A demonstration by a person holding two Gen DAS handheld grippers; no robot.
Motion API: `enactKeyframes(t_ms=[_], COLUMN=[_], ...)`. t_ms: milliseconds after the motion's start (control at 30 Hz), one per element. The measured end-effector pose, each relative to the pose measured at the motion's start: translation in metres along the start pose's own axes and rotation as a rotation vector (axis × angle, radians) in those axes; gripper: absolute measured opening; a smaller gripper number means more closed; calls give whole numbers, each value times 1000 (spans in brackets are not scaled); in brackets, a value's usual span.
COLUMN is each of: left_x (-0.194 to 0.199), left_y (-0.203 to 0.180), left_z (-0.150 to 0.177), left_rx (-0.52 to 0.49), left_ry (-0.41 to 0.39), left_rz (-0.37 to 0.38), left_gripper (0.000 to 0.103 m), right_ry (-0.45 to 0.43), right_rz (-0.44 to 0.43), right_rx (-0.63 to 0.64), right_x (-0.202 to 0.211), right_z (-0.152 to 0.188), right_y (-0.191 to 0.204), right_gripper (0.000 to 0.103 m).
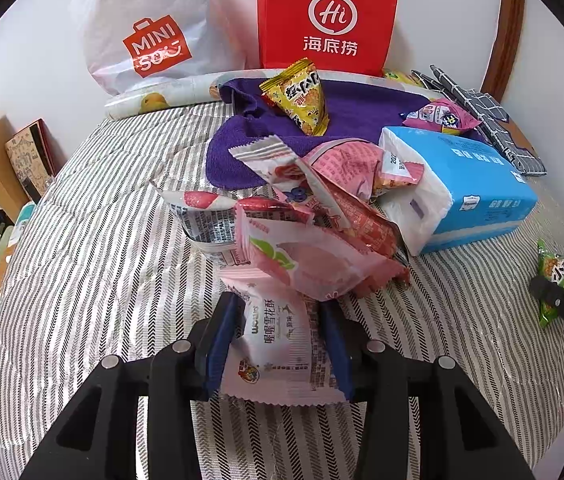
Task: Organize snacks
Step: 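Lift both held packets and carry them toward the purple towel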
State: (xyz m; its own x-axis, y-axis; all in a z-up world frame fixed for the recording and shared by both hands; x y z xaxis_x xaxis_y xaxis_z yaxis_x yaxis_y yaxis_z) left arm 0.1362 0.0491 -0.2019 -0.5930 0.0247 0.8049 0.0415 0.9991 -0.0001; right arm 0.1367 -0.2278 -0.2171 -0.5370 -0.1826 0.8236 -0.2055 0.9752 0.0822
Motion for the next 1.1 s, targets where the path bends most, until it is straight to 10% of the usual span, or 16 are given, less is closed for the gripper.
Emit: enactKeyframes(t_ms=[1100], left_x=[6], left_y=[2], left_z=[2], left_rx=[17], left_ry=[3], left_rz=[29], left_gripper=[35], right_ry=[-24], right_rz=[26], right_rx=[-89], right_x=[20], right_z=[11], right_y=[-3], right_gripper=[62])
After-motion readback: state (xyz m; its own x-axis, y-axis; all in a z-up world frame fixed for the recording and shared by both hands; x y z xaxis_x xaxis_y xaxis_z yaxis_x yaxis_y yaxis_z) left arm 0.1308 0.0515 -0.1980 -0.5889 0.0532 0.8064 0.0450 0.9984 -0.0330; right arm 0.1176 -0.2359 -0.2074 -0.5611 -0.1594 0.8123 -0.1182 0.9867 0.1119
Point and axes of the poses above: each gripper's, at about its wrist camera, not at the fingertips, and x roughly against the way its jaws point, y to its left, z to its underside, the point moved 4 cm from there along -x, roughly the way its jaws point, and after that the axes turned 2 degrees about -z, right-handed, at the moved point
